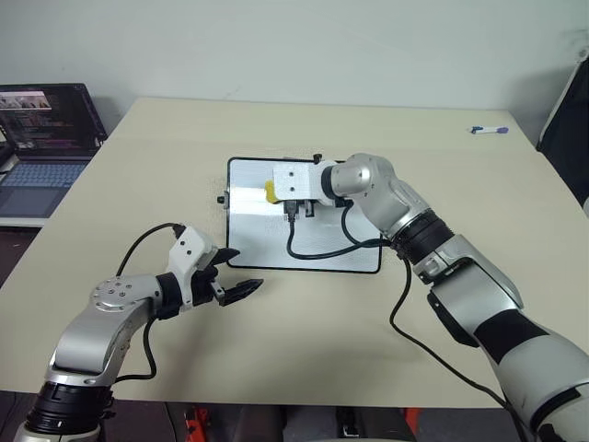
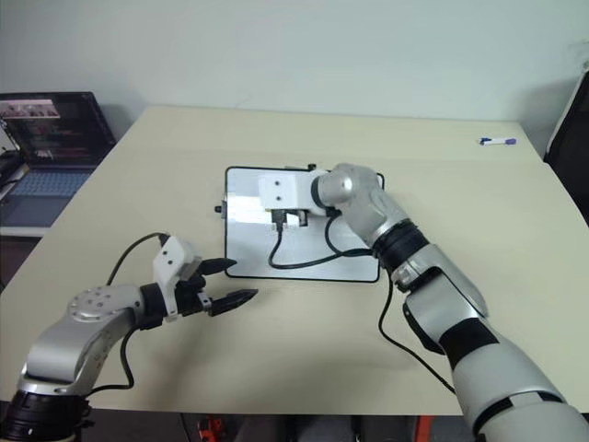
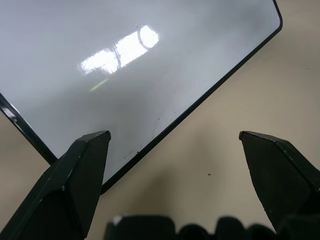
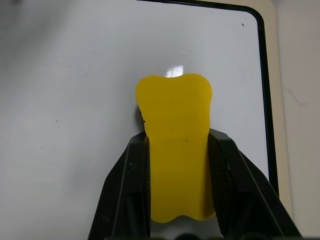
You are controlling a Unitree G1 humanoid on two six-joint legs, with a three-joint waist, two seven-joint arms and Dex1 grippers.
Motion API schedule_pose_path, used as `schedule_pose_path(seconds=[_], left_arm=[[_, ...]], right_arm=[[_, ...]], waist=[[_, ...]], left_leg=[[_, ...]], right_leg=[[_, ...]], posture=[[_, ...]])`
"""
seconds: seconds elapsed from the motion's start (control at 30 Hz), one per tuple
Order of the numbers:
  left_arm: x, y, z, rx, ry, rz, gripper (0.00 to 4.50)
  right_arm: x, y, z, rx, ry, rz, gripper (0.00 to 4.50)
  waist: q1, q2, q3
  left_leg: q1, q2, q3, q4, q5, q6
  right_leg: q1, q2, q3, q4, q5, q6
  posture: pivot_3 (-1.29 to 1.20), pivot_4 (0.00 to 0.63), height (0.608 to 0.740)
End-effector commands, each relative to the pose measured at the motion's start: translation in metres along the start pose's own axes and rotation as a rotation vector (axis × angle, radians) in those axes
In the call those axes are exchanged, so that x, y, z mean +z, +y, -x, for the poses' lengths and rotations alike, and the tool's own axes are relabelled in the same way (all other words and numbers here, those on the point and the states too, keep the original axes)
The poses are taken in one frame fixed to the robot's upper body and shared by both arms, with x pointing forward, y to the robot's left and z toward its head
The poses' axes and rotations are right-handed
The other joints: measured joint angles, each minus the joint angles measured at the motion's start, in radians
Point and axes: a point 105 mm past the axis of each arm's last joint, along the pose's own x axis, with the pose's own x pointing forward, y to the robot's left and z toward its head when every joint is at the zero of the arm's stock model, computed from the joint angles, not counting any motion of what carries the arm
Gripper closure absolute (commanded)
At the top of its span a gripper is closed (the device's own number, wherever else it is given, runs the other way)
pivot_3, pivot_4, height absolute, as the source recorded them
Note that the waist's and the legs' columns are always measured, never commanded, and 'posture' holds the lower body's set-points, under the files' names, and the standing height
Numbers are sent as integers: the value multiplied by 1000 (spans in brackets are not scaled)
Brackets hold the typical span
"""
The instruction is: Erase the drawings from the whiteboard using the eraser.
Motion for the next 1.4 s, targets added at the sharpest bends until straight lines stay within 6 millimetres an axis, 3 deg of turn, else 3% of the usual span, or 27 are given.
schedule_pose_path(seconds=[0.03,0.13,0.27,0.4,0.5,0.6,0.77,1.07,1.27,1.4], left_arm=[[13,-2,1,-4,-37,-40,0],[21,0,0,-11,-52,-55,0],[41,4,-3,-25,-91,-106,0],[67,-4,-13,-91,-130,-203,0],[81,-21,-25,-190,-148,-269,0],[83,-39,-37,-314,-129,-339,0],[105,-81,-82,-565,-191,-425,0],[107,-117,-130,-794,-159,-584,0],[113,-123,-145,-824,-171,-611,0],[115,-124,-147,-822,-182,-616,0]], right_arm=[[-33,41,7,150,74,-48,3325],[-29,68,14,204,45,-54,3326],[-28,58,32,63,4,-186,3326],[-36,45,79,-172,-77,-521,3326],[-64,67,117,-313,-3,-772,3326],[-80,98,146,-395,83,-944,3326],[-116,149,193,-629,267,-1194,3326],[-151,162,199,-847,413,-1405,3326],[-158,155,192,-878,418,-1438,3326],[-162,153,189,-881,414,-1448,2060]], waist=[[2,-1,-1],[2,-2,-1],[0,-2,-1],[3,-2,0],[18,-3,-1],[17,-3,-1],[26,-3,-1],[-19,-1,0],[-24,-1,0],[-24,-1,0]], left_leg=[[0,0,0,0,0,0],[-1,0,-1,0,-1,-2],[-1,0,-1,0,-1,-2],[-4,0,-1,0,-1,-2],[-16,-1,-5,2,-2,-5],[-17,-2,-3,1,-3,-8],[-17,-4,-5,2,-4,-9],[-14,-14,-4,2,-2,-5],[-16,-14,-3,2,-2,-5],[-16,-14,-4,2,-2,-5]], right_leg=[[0,0,0,0,0,0],[1,0,-1,-1,-1,2],[0,0,-1,0,-1,3],[-1,0,-1,-1,-2,4],[-10,0,-4,-1,-1,6],[-11,0,-3,-1,-4,10],[-9,2,-3,-1,-7,13],[-10,3,5,2,-7,22],[-11,4,6,1,-7,20],[-11,3,6,1,-6,20]], posture=[[0,150,740],[0,150,740],[0,150,740],[0,150,740],[0,150,740],[0,150,740],[0,150,740],[0,150,740],[0,150,740],[0,150,740]])
